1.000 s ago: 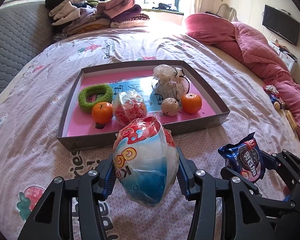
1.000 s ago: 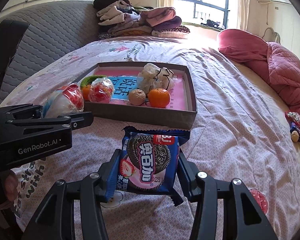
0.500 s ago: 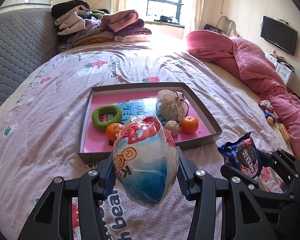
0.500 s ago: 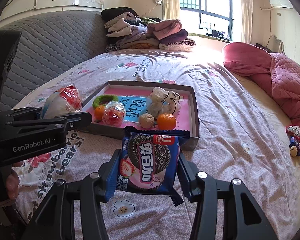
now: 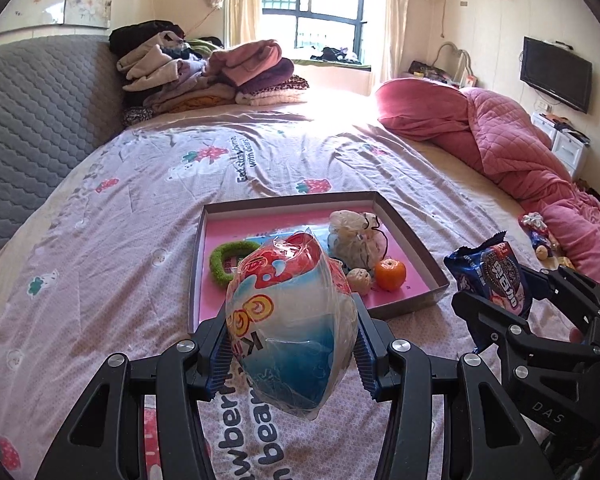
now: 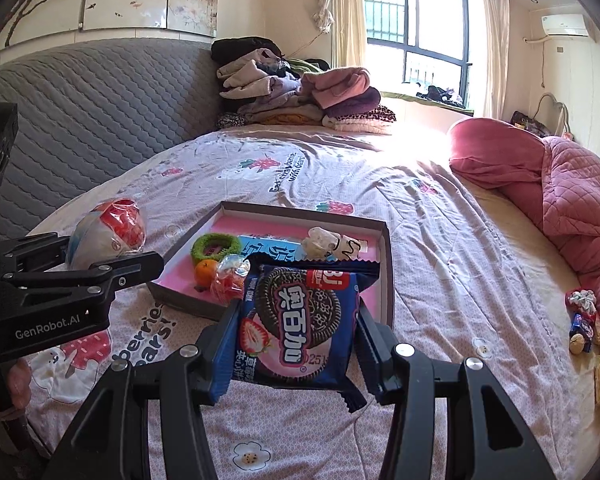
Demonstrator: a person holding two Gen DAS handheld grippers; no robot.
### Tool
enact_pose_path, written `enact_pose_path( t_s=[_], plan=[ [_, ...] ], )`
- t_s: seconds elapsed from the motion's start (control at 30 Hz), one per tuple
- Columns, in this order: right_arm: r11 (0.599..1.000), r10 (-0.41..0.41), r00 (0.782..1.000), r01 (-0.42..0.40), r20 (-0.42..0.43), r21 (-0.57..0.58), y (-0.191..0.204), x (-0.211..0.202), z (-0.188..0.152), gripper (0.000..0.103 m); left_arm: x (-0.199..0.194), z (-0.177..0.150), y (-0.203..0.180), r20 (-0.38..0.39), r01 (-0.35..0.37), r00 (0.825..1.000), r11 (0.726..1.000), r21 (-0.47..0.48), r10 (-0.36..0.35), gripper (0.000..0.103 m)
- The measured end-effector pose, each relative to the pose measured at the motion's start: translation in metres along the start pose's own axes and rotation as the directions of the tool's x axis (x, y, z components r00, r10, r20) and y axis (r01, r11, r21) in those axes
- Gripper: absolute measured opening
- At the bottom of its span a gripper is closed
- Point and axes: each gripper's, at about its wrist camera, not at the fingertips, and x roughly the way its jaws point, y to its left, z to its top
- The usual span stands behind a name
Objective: Organize objects
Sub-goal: 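Carry the wrapped egg over the box with the left tool while the right tool carries the cookie pack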
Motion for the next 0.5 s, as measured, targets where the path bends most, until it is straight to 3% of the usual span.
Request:
enact_pose_path(
  t_s=[0.5],
  plan=[
    [0.999,-0.013,0.997,0.015,0.081,-0.033,-0.001,0.001,0.042,0.052,0.006,0.028,0.023,0.034,-0.054,0.998,0.998,0.014,0.053,0.053]
  ],
)
